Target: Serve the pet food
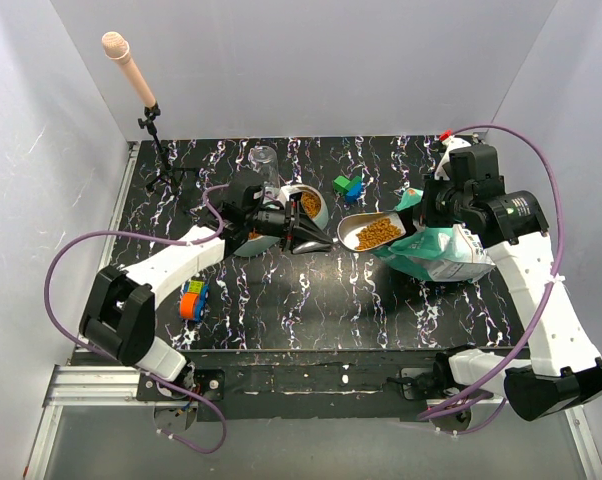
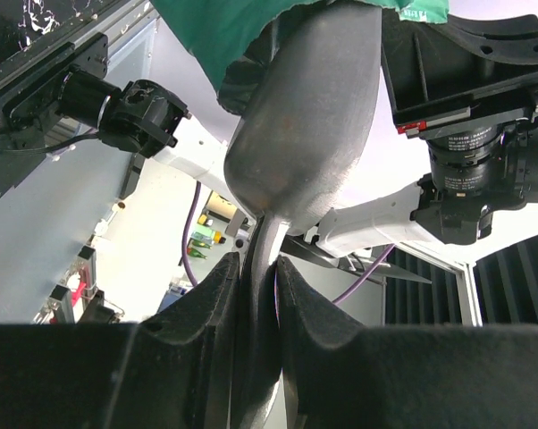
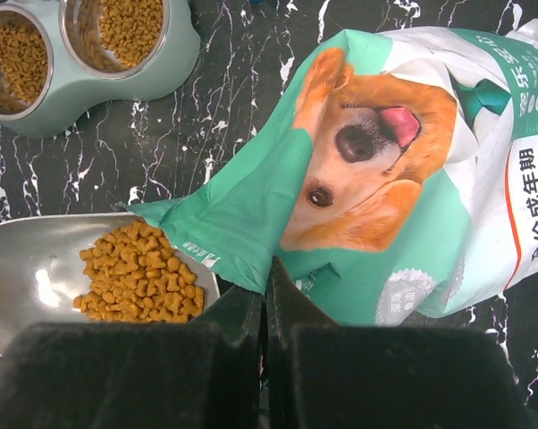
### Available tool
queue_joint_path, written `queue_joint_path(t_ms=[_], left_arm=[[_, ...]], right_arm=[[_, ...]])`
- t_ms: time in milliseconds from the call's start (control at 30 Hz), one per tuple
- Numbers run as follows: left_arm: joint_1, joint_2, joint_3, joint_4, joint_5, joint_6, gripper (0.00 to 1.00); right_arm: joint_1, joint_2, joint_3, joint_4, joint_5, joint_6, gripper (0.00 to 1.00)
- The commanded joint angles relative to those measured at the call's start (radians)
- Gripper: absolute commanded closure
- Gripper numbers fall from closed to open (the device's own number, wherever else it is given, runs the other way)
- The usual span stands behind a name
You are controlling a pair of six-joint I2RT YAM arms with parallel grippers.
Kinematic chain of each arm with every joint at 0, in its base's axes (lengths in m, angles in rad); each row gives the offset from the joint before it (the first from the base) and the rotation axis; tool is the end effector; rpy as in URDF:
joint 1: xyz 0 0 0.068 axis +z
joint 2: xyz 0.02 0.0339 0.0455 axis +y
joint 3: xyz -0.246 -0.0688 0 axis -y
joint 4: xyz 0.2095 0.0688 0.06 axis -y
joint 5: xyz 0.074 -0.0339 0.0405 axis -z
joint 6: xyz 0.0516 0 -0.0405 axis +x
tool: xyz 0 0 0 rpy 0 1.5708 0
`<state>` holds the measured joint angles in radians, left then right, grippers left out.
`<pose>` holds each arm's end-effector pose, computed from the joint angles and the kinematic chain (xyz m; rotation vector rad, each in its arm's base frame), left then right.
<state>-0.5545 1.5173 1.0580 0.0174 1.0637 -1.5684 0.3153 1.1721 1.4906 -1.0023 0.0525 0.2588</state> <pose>0.2405 -0.2020 0.2777 0.3345 -2.2082 1.7574 0.1929 0.0601 0.3835 -0.0357 2.2651 0.2476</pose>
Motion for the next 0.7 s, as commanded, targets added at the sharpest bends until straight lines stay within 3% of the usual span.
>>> queue_joint_path(t_ms=[0, 667], left_arm=[[0.01, -0.077, 0.046, -0.011, 0.025, 0.038, 1.0], [0.054, -0.161, 0.037, -0.07, 0.061, 0.059, 1.0]], right_arm=[[-0.015, -0.005, 0.05, -0.012, 0.073, -0.009, 0.99], [-0.019, 0.057, 0.123, -0.079, 0.147, 0.051, 0.99]])
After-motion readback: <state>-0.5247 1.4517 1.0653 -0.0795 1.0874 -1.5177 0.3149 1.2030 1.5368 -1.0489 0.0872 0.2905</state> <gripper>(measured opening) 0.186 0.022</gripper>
